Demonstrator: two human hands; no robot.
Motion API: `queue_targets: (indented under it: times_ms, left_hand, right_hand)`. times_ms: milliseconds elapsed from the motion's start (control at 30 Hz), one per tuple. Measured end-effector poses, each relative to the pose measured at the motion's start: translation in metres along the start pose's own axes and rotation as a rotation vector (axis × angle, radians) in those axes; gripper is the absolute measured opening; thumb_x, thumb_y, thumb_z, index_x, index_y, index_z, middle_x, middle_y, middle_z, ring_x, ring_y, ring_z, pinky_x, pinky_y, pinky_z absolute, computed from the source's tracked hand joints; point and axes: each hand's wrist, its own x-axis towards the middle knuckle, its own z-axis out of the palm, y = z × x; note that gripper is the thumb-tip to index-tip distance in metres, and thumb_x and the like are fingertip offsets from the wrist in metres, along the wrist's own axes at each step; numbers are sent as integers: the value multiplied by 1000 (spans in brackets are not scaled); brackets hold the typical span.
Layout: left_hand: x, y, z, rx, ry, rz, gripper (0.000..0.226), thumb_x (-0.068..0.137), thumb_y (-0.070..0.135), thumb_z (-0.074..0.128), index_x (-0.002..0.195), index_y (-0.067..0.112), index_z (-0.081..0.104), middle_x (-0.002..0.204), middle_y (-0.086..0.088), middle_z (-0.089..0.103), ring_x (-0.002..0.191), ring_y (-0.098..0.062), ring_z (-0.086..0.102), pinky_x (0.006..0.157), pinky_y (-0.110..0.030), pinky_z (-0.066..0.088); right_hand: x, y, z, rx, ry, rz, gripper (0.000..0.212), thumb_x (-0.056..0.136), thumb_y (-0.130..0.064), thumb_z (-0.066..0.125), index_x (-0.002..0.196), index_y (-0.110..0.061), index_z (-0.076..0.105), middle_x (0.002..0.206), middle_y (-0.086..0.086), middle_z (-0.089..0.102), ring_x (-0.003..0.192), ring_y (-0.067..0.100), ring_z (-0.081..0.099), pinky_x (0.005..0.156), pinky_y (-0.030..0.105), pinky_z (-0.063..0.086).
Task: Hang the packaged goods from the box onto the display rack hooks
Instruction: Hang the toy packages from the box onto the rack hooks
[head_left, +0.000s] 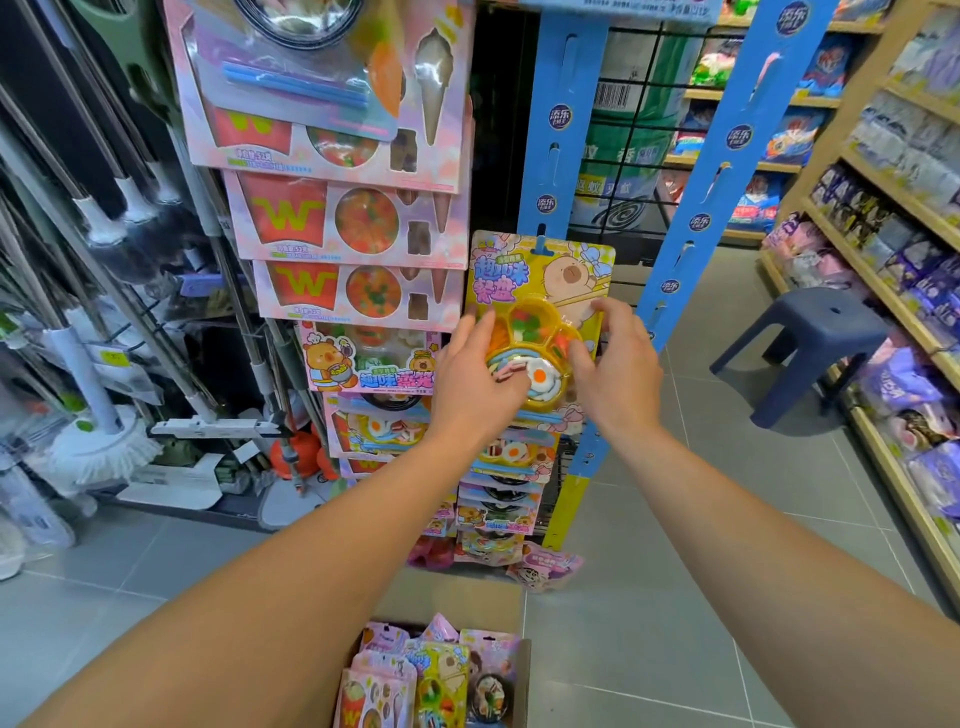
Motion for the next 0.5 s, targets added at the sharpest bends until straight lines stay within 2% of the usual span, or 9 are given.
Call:
queue_targets:
  times_ms: [67, 167, 300, 433, 500]
  left_hand:
    - [2, -6, 2, 98, -59, 2, 90, 81, 32, 66, 155, 28, 15, 161, 2, 14, 144, -26, 25, 112, -49, 36]
    - [2, -15, 5, 162, -104, 11, 100, 76, 33, 69, 154, 34, 5, 160, 1, 12, 142, -32, 27, 109, -52, 38]
    - [-3, -22, 5, 132, -94, 46, 98, 79, 28, 69, 155, 27, 7, 160, 2, 11, 144, -26, 23, 111, -48, 37]
    - [-11, -27, 0, 123, -82, 61, 91, 83, 22, 66, 156, 22, 12, 159, -1, 18, 143, -21, 24, 110, -40, 37]
    - [-15, -30, -2, 118, -90, 50, 87, 84, 21, 64, 156, 22, 15, 161, 1, 18, 146, -18, 21, 113, -40, 35]
  right_hand:
    - [0, 0, 1, -4, -32, 11, 45, 91, -25, 63, 132, -23, 46, 124, -1, 57, 109, 21, 56, 85, 42, 50]
    - [-2, 0, 4, -15, -118, 32, 57, 89, -21, 65, 140, -24, 39, 135, 1, 52, 117, 23, 54, 93, 44, 48]
    - [-9, 6, 4, -34, -171, 37, 64, 88, -20, 65, 145, -24, 36, 140, 2, 44, 121, 22, 52, 94, 40, 47]
    - [-22, 14, 5, -1, -208, 48, 64, 86, -21, 65, 143, -30, 37, 137, -1, 42, 109, 25, 61, 90, 46, 53]
    - [-28, 16, 4, 1, -218, 67, 64, 87, -22, 66, 143, -31, 37, 139, -1, 40, 113, 24, 60, 93, 47, 52]
